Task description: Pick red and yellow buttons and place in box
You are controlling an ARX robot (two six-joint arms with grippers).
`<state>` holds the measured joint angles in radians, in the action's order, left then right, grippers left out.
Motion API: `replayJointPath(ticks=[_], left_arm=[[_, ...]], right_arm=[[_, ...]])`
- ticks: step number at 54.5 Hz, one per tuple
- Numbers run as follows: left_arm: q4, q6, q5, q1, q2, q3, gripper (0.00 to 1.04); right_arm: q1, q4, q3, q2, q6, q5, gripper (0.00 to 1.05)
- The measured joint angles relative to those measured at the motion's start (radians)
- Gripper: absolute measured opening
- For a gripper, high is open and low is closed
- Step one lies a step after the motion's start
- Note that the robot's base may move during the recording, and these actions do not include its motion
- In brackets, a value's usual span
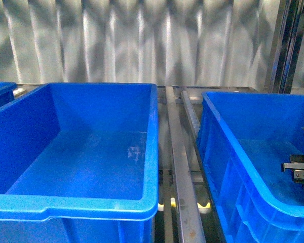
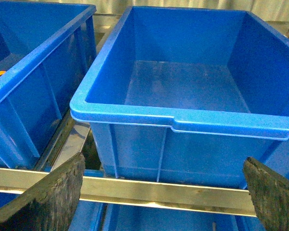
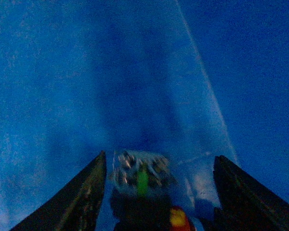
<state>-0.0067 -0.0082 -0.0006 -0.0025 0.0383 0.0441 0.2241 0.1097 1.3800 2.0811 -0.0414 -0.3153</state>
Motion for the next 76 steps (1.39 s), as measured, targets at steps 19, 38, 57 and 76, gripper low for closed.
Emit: replayJointPath(ticks=[19,38,57,76], left_arm=[[0.000,0.000,0.000,0.000,0.000,0.000,0.97],[0.000,0.000,0.000,0.000,0.000,0.000,0.97],[0.000,0.000,0.000,0.000,0.000,0.000,0.97],[0.000,0.000,0.000,0.000,0.000,0.000,0.97]], right_arm=[[-0.036,0.050,-0.227,-0.337,0.002,0.031,0.98],[-0.098,0.458,-0.747,-0.864,0.012,0.417,0.70],[-0.222,0.452,-1.162,-1.282,0.037,0.315,0.04],[-0.222,0.403,-1.281,-1.461,0.038,0.315,0.03]])
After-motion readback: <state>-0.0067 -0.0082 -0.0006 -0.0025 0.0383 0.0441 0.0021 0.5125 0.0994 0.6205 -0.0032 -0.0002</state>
